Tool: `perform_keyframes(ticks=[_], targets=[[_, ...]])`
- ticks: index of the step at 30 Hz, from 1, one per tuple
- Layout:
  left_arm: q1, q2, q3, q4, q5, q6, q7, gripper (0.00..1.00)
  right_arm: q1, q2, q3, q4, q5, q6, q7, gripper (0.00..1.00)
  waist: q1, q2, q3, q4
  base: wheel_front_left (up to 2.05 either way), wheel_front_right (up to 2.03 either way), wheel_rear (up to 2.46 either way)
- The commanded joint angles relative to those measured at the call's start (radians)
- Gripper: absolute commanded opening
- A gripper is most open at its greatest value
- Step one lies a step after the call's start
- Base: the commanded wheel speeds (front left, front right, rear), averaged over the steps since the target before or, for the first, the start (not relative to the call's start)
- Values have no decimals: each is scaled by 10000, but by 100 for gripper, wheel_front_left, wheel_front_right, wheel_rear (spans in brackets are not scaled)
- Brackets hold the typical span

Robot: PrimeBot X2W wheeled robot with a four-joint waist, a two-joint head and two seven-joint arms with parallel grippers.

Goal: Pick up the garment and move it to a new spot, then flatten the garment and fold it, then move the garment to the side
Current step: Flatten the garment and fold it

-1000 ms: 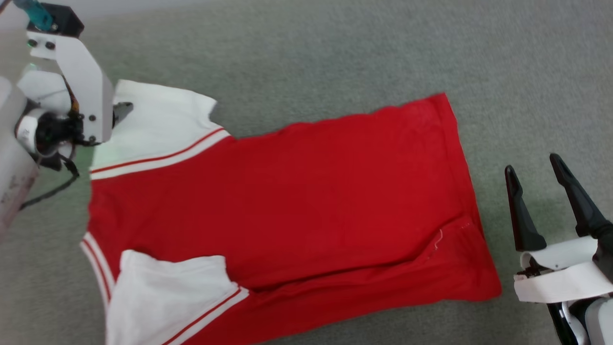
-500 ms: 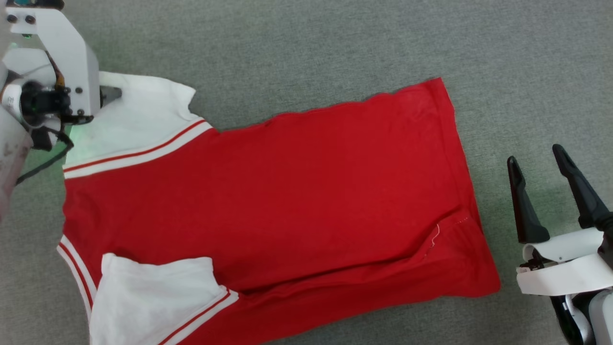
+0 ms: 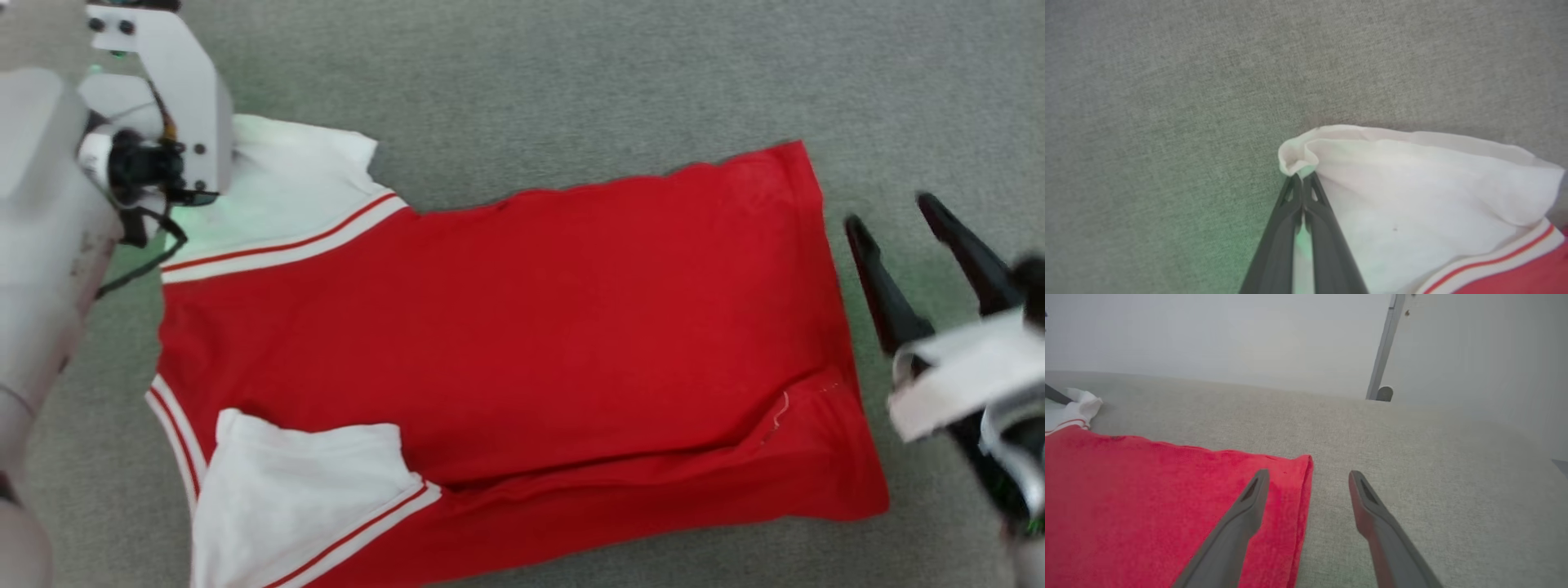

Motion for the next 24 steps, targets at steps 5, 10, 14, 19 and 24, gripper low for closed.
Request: perform_keyframes(ticks=[5,10,14,19,24], targets=[[-88,-515,-24,151,3,-168,-190,0,-1740,-409,105,279,887,-10,3558,100,0,0,-65,405,0,0,0],[-309,-943,-54,271,62,-262,-327,0,-3290,-389,136,1355,963,-8,6449,100,0,0,43,712,0,0,0],[-466,-1221,-65,412,87,-319,-429,0,-4188,-165,123,2452,1047,-8,8221,100,0,0,168,927,0,0,0],[-561,-1427,-61,593,43,-394,-555,0,-4921,21,237,3604,1047,-8,9634,100,0,0,292,1086,0,0,0],[-598,-1562,-63,779,-16,-432,-652,0,-5341,22,336,4551,877,-10,10834,51,0,0,320,1193,0,0,0]])
